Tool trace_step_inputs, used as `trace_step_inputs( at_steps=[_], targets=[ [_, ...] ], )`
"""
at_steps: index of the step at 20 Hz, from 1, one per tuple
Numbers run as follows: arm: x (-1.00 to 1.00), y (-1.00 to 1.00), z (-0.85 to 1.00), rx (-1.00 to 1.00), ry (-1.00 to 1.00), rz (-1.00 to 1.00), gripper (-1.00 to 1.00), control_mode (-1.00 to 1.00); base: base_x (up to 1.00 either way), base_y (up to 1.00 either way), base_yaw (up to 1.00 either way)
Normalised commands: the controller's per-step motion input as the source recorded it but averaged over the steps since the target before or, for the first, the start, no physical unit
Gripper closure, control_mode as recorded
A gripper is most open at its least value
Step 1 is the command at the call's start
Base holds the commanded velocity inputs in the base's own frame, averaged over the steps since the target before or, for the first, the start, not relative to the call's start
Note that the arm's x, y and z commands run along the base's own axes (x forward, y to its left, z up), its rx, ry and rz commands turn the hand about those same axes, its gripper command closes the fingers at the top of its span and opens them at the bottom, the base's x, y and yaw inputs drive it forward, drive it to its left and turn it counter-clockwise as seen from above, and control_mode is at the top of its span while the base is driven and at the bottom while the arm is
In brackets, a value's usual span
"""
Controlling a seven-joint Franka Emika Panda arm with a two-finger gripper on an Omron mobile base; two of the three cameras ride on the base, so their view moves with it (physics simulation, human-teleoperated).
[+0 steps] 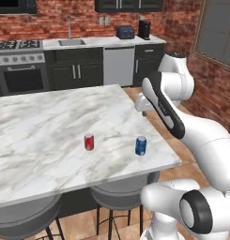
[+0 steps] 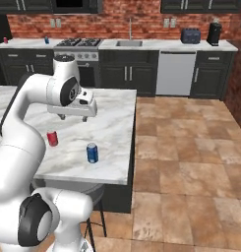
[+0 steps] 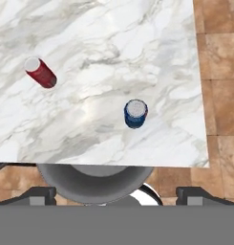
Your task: Four empty soda cans are scattered around the kitchen. Gather all the cans and cluster them next to the stove for recycling.
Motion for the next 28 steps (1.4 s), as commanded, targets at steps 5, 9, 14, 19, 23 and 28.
trace_step_inputs(
  at_steps=[5,9,14,19,23,28],
  targets=[
    [0.0,0.0,0.0,0.0,0.0,0.0,-1.0,1.0,0.27,0.32,-0.03],
    [0.04,0.06,0.0,0.0,0.0,0.0,-1.0,-1.0,0.23,0.25,0.0],
    [0.04,0.27,0.0,0.0,0.02,0.0,-1.0,-1.0,0.0,0.0,0.0],
    [0.1,0.7,0.0,-0.04,0.07,0.0,-1.0,-1.0,0.0,0.0,0.0],
    [0.03,0.63,0.0,-0.01,0.13,0.0,-1.0,-1.0,0.0,0.0,0.0],
    [0.06,0.61,0.0,-0.01,0.12,0.0,-1.0,-1.0,0.0,0.0,0.0]
  ],
)
